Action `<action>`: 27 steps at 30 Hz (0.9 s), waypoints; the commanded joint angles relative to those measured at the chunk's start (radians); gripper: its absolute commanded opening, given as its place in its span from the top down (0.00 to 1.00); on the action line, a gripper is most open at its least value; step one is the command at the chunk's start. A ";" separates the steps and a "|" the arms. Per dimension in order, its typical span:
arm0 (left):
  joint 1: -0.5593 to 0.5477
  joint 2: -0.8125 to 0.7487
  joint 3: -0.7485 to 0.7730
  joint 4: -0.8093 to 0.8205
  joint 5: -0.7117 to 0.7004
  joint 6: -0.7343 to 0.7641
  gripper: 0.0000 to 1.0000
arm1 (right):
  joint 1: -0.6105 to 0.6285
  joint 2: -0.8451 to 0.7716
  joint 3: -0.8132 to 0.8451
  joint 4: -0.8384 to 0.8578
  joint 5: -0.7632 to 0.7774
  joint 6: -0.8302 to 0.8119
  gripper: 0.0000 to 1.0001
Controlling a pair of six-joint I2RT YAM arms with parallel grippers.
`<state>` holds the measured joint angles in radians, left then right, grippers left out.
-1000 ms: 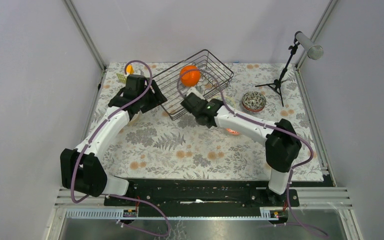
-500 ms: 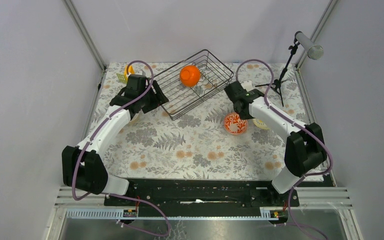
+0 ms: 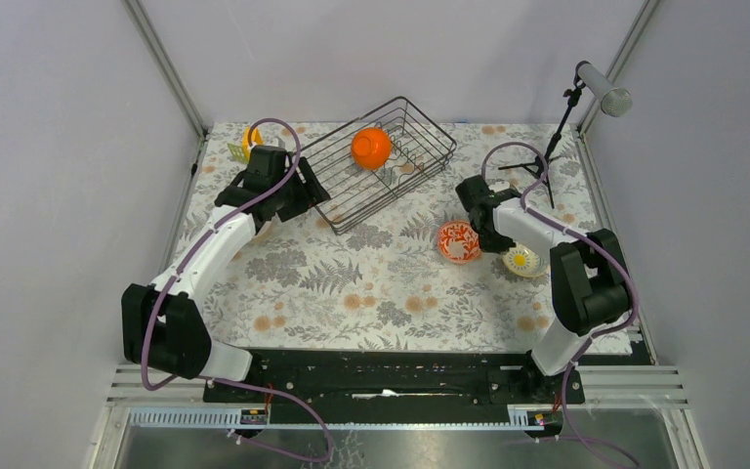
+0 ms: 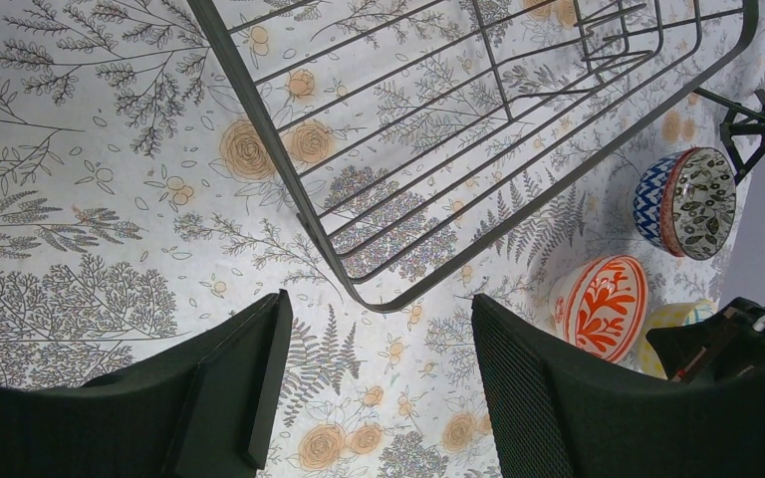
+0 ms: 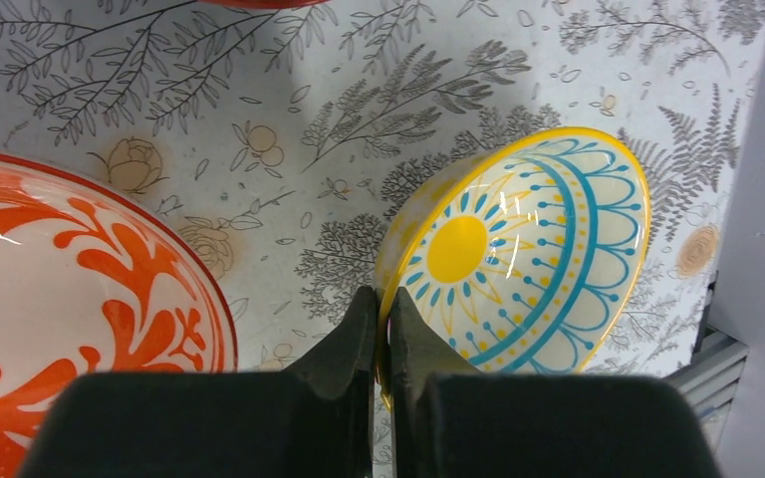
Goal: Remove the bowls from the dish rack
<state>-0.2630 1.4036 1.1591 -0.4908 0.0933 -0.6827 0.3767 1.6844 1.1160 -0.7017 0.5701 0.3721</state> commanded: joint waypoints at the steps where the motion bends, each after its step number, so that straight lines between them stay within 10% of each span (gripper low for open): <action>1: -0.003 -0.008 0.044 0.048 0.005 -0.005 0.28 | 0.002 0.004 -0.011 0.063 -0.004 0.011 0.94; 18: -0.004 0.132 0.171 0.048 0.017 0.002 0.28 | 0.002 -0.156 0.053 0.028 -0.092 -0.037 0.42; 27: -0.012 0.227 0.284 0.025 0.020 0.008 0.28 | 0.002 -0.218 0.212 0.220 -0.433 -0.070 0.02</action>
<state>-0.2695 1.6157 1.3708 -0.4782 0.1020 -0.6823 0.3771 1.4639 1.2308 -0.6216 0.3435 0.3225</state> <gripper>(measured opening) 0.718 0.873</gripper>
